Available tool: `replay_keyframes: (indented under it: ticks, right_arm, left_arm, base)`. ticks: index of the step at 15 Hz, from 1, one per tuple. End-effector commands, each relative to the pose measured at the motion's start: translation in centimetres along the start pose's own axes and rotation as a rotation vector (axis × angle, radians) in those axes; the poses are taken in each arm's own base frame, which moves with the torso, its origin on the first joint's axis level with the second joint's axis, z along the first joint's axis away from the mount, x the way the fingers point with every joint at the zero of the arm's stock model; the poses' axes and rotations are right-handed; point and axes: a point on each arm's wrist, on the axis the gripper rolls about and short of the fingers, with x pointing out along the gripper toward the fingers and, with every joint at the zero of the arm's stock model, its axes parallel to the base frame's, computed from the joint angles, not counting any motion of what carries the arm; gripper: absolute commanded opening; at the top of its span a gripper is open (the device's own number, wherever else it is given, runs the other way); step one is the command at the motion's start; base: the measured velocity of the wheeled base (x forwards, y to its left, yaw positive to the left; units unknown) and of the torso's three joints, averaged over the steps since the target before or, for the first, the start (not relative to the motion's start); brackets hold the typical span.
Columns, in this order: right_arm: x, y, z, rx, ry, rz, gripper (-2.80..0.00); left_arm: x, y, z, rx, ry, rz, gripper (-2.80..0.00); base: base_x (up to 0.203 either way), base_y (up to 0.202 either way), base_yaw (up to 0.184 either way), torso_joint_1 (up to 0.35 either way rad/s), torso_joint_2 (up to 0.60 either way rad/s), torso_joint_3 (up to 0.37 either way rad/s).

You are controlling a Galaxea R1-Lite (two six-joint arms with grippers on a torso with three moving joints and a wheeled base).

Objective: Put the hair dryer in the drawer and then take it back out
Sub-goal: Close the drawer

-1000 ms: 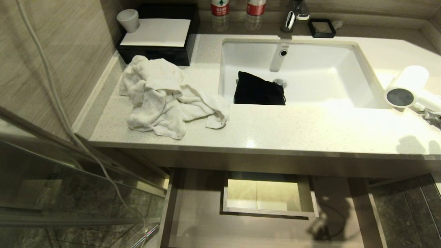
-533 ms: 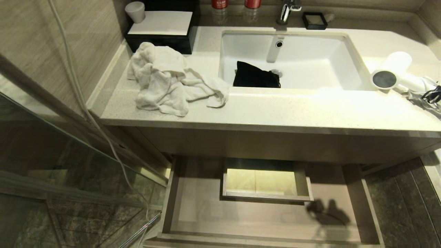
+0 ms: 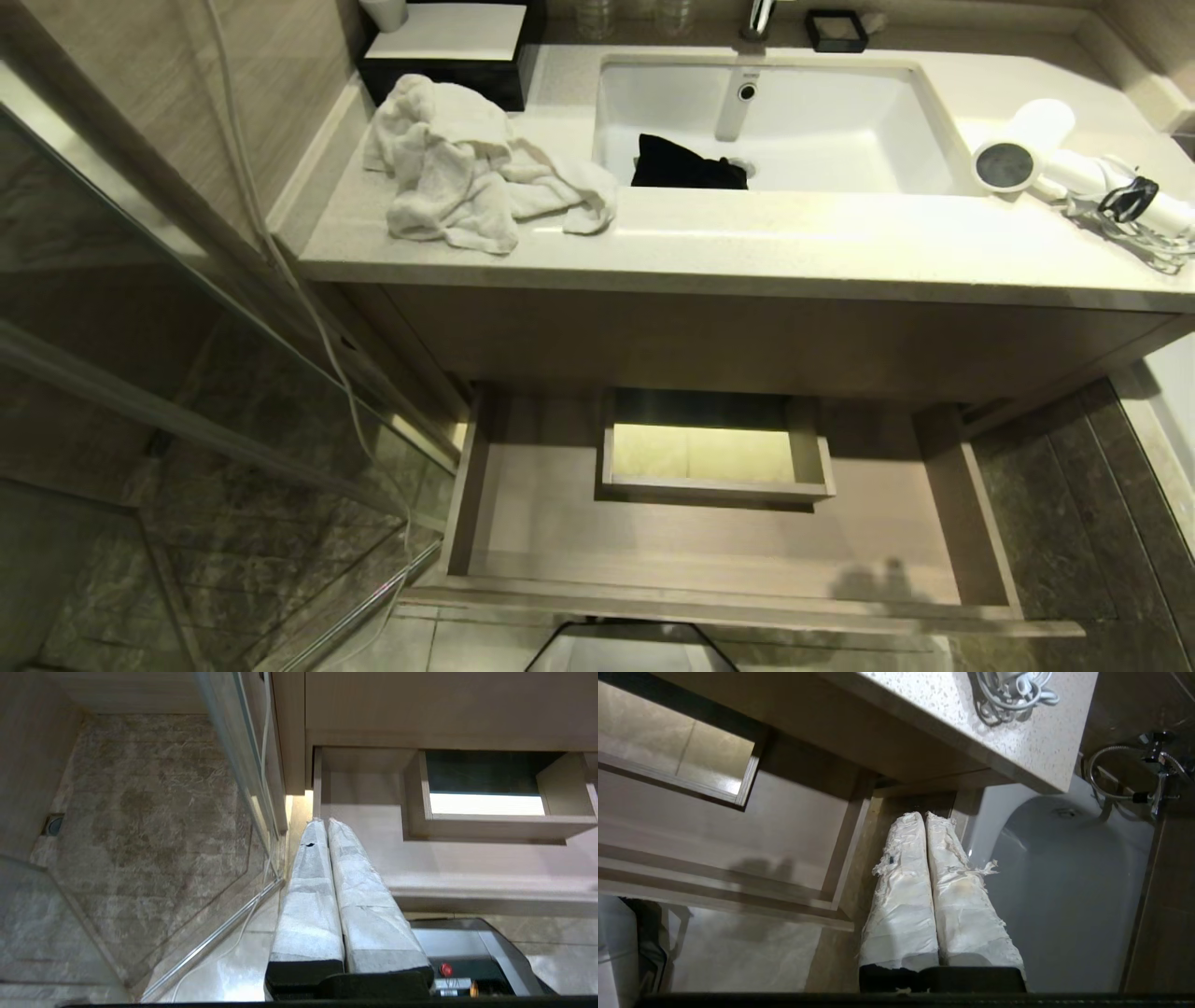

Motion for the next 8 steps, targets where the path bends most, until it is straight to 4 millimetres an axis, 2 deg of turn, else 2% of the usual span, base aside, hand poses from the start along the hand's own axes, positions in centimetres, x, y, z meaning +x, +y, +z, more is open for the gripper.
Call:
replay_keyframes:
  ticks: [1,6,8]
  right_arm:
    - [-0.36,0.23,-0.07,-0.006,-0.008,-0.003,-2.80]
    - [-0.55,0.28,0.02,-0.015,-0.025,-0.014,-2.80]
    - [-0.48,0.33,0.05,-0.018,-0.034,-0.015,-2.80]
  left_arm:
    - [0.00,0.00,0.00,0.000,0.000,0.000,-2.80]
    - [0.01,0.00,-0.04,0.000,0.001,0.000,-2.80]
    - [0.01,0.00,-0.04,0.000,0.001,0.000,-2.80]
  base:
    - [0.000,0.000,0.000,-0.227,-0.06,-0.278]
    - [0.000,0.000,0.000,-0.209,-0.10,-0.301]
    - [0.000,0.000,0.000,-0.244,0.20,-0.010]
